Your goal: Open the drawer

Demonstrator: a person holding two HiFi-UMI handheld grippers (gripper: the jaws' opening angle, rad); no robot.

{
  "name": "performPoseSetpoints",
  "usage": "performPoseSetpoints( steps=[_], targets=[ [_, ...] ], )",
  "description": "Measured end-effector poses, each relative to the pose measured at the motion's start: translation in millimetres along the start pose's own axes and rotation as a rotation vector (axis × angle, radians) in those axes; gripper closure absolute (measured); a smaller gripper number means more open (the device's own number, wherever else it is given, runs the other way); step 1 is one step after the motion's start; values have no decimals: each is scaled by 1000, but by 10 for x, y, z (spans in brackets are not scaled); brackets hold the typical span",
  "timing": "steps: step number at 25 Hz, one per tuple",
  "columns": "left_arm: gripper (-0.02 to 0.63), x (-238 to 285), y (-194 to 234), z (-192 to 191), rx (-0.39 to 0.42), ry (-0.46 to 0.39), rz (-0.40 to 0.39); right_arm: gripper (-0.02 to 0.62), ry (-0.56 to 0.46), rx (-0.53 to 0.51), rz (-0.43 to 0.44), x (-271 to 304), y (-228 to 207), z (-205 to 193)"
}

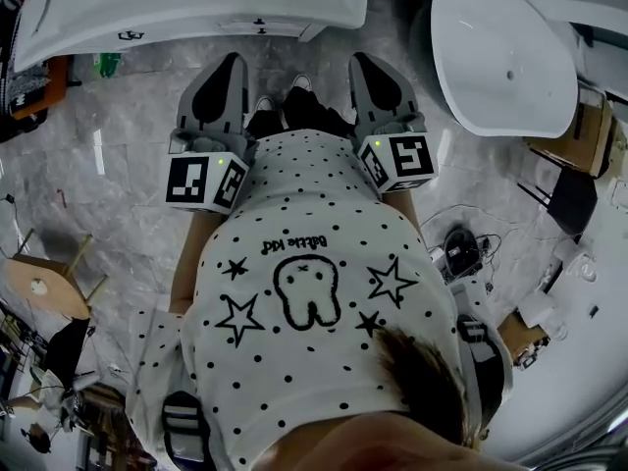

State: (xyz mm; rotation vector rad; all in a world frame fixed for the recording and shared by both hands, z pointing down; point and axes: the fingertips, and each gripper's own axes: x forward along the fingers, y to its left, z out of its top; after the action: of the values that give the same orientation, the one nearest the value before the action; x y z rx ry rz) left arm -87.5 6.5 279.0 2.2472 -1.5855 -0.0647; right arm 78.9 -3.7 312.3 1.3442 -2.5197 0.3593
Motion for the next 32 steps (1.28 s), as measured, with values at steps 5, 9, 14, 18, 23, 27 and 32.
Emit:
performPoseSetpoints(
  steps=[5,9,14,18,23,27,32],
  targets=[
    [603,-34,153,116,27,-41,53,581,-19,-31,23,45,19,101],
    [603,-82,279,155,35,-67,94,581,-31,-61,26,63,-5,148],
    [603,-99,373,207,34,-93,124,581,-30,-82,32,81,-17,177],
    [603,-85,387,225,38,-101,123,581,-37,-84,20,73,-50,193],
    [603,-22,376,237,42,-98,103,581,-46,-74,-9,48,-98,194],
    [603,20,361,259,57,-84,80,581,-38,-57,-17,30,-71,161],
    [603,72,321,272,66,-73,55,581,-37,-39,-35,4,-87,140]
  ],
)
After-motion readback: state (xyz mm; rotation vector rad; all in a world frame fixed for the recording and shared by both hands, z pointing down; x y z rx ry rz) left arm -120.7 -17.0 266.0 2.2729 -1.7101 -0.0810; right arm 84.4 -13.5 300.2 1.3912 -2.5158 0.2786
